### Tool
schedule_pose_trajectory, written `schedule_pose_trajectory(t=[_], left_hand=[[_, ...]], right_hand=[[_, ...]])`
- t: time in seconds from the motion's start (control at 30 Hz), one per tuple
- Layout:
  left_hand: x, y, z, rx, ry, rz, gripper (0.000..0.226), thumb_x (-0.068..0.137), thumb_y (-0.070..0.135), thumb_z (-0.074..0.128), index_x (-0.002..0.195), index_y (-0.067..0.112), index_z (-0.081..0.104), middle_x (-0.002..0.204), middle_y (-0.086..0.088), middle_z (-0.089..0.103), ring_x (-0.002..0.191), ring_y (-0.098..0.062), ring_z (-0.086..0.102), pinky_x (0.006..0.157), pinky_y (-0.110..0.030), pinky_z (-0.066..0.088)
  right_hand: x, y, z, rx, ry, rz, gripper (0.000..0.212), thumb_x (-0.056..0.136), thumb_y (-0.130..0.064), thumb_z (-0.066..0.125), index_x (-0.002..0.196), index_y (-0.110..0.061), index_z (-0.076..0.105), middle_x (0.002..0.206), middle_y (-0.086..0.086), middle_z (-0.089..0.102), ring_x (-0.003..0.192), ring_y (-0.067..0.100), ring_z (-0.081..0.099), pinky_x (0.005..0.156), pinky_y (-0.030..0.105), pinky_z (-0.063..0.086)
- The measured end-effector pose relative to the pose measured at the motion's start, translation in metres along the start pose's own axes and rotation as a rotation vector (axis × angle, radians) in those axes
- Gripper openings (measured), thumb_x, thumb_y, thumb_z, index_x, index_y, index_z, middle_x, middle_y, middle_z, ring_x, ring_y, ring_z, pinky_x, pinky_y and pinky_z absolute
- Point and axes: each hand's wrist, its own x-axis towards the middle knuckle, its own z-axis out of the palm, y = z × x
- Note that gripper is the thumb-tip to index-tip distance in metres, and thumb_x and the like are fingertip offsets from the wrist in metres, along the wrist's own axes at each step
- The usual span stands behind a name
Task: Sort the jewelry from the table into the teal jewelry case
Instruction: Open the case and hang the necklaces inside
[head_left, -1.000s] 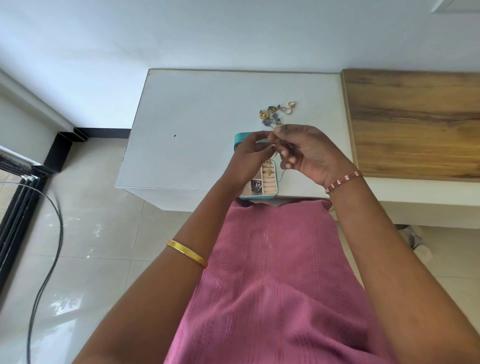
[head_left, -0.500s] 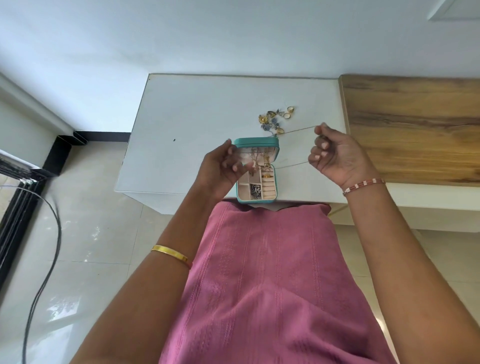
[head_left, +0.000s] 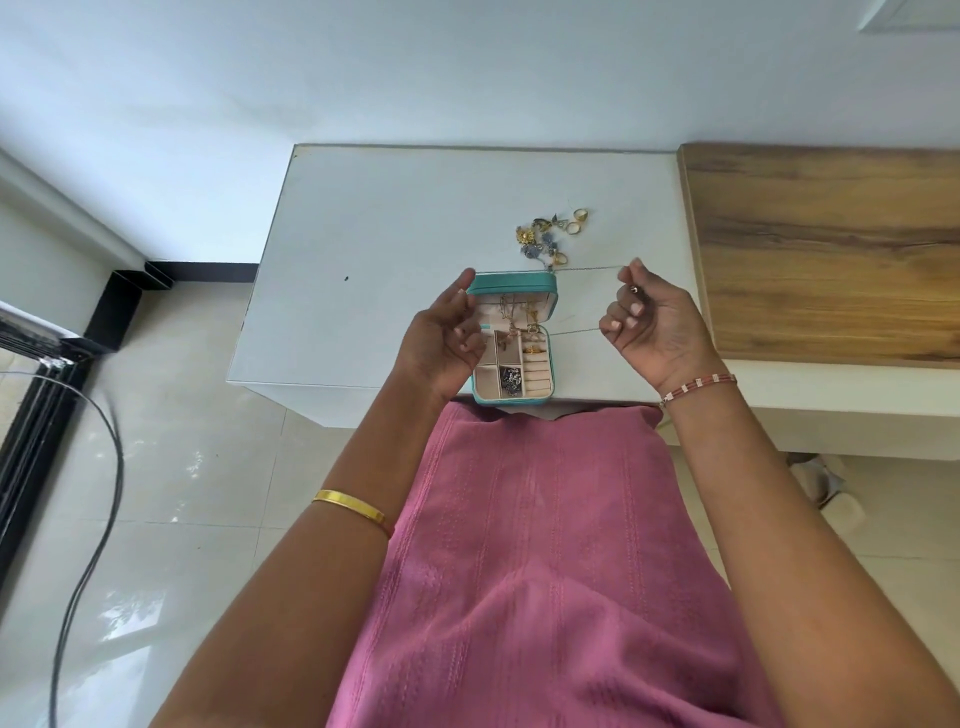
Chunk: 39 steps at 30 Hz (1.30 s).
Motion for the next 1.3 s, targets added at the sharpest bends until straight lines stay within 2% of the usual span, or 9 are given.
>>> schedule_pose_trajectory(t=[0.17,0.3,0.43,0.6,0.73,0.87,1.03,1.2,1.3], left_hand=[[-0.003,0.005,0.006,0.099,0.032,-0.011,0.015,0.092,0.009,0.051,0.085,0.012,0.064,0.049,0.005,0.047,0.035,-0.004,0.032,0.034,-0.014,0.029],[-0.002,0.007,0.01,0.002,-0.035,-0.014,0.016,0.093,0.012,0.049,0.094,0.015,0.065,0.048,0.006,0.048,0.043,-0.005,0.045,0.052,-0.019,0.044],[-0.005,0.01,0.01,-0.007,-0.156,-0.011,0.025,0.095,0.012,0.043,0.107,0.023,0.062,0.061,0.006,0.06,0.055,-0.007,0.058,0.069,-0.031,0.056],[-0.005,0.017,0.01,-0.076,-0.184,0.009,0.039,0.094,0.0,0.034,0.123,0.021,0.05,0.089,-0.008,0.068,0.058,-0.012,0.061,0.056,-0.024,0.054],[-0.005,0.02,0.009,0.014,-0.154,0.024,0.047,0.093,-0.007,0.029,0.128,0.021,0.044,0.1,-0.012,0.064,0.045,-0.007,0.047,0.042,-0.016,0.041],[-0.001,0.02,0.004,0.0,-0.171,-0.034,0.046,0.093,-0.006,0.027,0.127,0.018,0.044,0.084,-0.009,0.069,0.039,-0.004,0.037,0.034,-0.012,0.03],[-0.007,0.016,0.009,-0.053,-0.223,-0.078,0.049,0.077,-0.002,0.042,0.123,0.013,0.048,0.075,-0.008,0.066,0.038,-0.005,0.038,0.033,-0.012,0.031],[-0.007,0.015,0.005,-0.537,-0.234,-0.13,0.055,0.06,-0.032,0.053,0.111,-0.012,0.052,0.077,-0.029,0.063,0.054,-0.033,0.064,0.045,-0.034,0.056],[-0.015,0.013,0.012,-0.698,-0.213,-0.18,0.023,0.075,-0.028,0.042,0.097,-0.031,0.049,0.085,-0.048,0.055,0.066,-0.057,0.062,0.062,-0.058,0.054]], right_hand=[[-0.013,-0.002,0.015,-0.577,0.014,-0.152,0.01,0.088,-0.008,0.058,0.08,-0.008,0.065,0.049,-0.001,0.044,0.039,0.007,0.034,0.043,0.019,0.035],[-0.024,-0.001,0.033,-1.173,-0.106,-0.248,0.01,0.086,-0.013,0.064,0.09,-0.004,0.067,0.056,0.002,0.05,0.037,0.0,0.042,0.043,0.013,0.036],[-0.031,0.004,0.042,-1.344,-0.19,-0.242,0.014,0.085,-0.012,0.064,0.095,-0.002,0.067,0.059,-0.001,0.054,0.035,-0.005,0.045,0.041,0.004,0.032],[-0.034,0.004,0.036,-1.27,-0.237,-0.178,0.015,0.085,-0.014,0.066,0.094,-0.002,0.067,0.056,0.001,0.053,0.036,-0.001,0.042,0.042,0.015,0.037],[-0.032,0.001,0.023,-1.096,-0.259,-0.113,0.017,0.085,-0.009,0.064,0.095,0.004,0.065,0.059,0.006,0.053,0.045,0.005,0.048,0.051,0.018,0.048],[-0.024,0.001,0.011,-0.46,-0.296,-0.028,0.003,0.075,-0.011,0.067,0.073,-0.008,0.066,0.057,0.005,0.052,0.053,0.014,0.058,0.068,0.033,0.055],[-0.018,0.006,0.006,0.085,-0.312,-0.017,0.029,0.051,-0.02,0.087,0.07,-0.01,0.068,0.041,-0.002,0.042,0.047,0.012,0.052,0.075,0.032,0.056],[-0.018,0.007,0.024,0.206,-0.238,-0.023,0.017,0.073,-0.019,0.065,0.086,-0.01,0.06,0.042,-0.005,0.041,0.037,0.006,0.041,0.05,0.02,0.048],[-0.022,0.013,0.041,0.161,-0.19,-0.018,0.01,0.085,-0.017,0.05,0.089,-0.011,0.056,0.042,-0.005,0.043,0.035,0.006,0.04,0.045,0.017,0.043]])
